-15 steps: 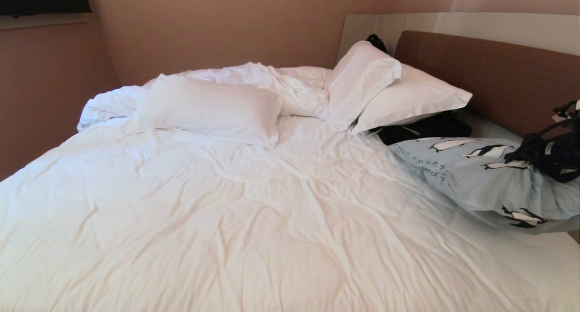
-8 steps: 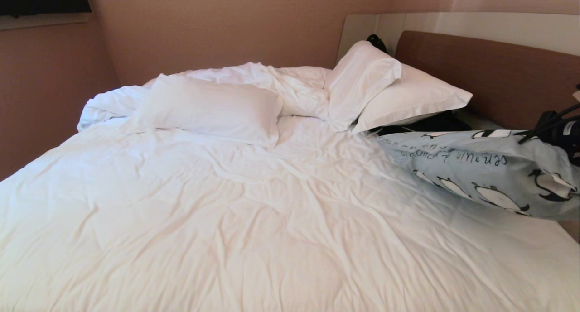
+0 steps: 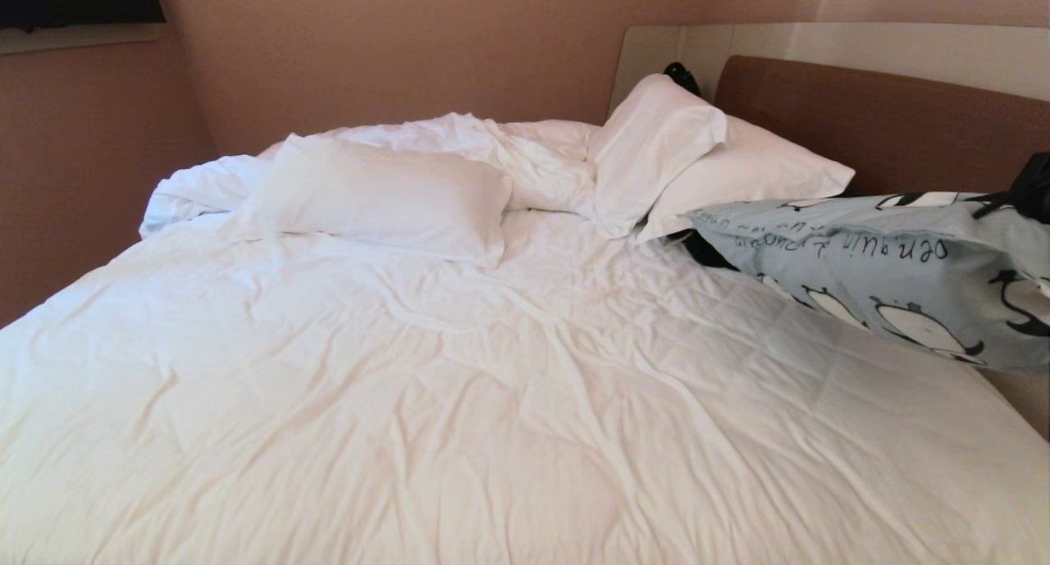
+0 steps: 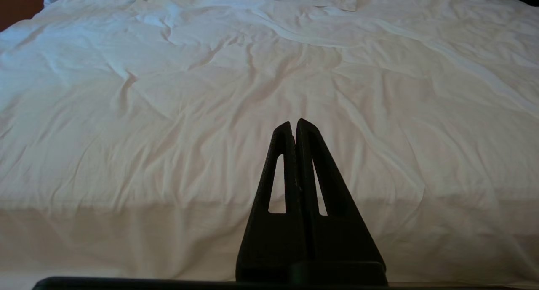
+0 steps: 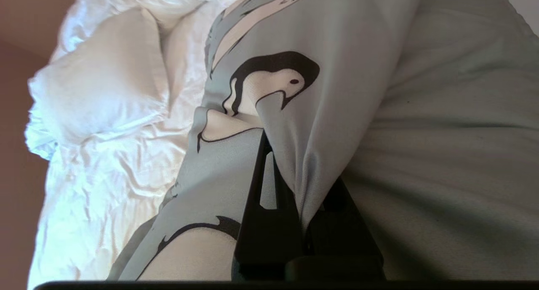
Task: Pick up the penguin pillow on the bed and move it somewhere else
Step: Pick up the pillow, then move to the foot of the bed
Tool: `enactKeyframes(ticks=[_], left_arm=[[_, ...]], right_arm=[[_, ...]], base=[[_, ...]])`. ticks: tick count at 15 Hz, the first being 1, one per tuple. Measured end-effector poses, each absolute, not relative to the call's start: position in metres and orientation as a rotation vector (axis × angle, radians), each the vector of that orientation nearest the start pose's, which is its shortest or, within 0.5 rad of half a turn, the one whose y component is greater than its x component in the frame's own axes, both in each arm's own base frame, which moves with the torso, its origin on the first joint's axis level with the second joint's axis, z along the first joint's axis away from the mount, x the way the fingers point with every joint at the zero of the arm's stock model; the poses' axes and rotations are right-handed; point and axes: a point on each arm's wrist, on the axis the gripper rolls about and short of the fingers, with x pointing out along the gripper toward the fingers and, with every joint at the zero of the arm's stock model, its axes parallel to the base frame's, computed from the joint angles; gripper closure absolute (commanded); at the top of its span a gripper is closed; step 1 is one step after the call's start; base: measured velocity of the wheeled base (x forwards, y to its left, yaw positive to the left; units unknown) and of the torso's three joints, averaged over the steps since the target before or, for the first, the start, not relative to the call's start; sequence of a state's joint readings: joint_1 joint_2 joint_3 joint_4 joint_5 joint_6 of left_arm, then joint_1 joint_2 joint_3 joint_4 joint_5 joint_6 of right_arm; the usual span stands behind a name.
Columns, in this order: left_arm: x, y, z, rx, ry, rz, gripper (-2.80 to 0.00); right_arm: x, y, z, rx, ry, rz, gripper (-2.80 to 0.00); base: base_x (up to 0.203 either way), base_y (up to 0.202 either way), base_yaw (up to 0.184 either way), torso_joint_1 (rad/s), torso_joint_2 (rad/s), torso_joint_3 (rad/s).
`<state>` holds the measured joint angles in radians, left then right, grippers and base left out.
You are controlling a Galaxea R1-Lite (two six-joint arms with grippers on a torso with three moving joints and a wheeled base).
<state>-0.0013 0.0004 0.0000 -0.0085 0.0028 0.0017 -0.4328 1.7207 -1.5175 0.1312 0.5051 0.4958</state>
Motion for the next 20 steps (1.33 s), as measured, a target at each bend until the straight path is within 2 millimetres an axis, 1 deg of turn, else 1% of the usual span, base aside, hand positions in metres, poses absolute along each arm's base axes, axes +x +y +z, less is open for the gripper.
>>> enactKeyframes(ticks=[5, 9, 14, 20], left_arm=[[-0.023, 0.000, 0.076, 0.002, -0.008, 0.001, 0.00], [-0.023, 0.000, 0.076, 0.002, -0.008, 0.001, 0.00], [-0.023, 0.000, 0.076, 0.002, -0.008, 0.001, 0.00], [-0.023, 0.000, 0.076, 0.002, -0.009, 0.001, 0.00]], right_arm=[[0.279, -0.115, 0.323, 0.670, 0.264, 0.043, 0.00], [0.266, -0.109, 0.333, 0.671, 0.242, 0.080, 0.00], [0.261, -0.106, 0.336, 0.668, 0.241, 0.126, 0.00], [0.259, -0.104, 0.337, 0.666, 0.240, 0.133, 0.00]], base=[[0.000, 0.000, 0.000, 0.000, 0.00, 0.000], [0.000, 0.000, 0.000, 0.000, 0.00, 0.000], [0.000, 0.000, 0.000, 0.000, 0.00, 0.000], [0.000, 0.011, -0.001, -0.001, 0.00, 0.002]])
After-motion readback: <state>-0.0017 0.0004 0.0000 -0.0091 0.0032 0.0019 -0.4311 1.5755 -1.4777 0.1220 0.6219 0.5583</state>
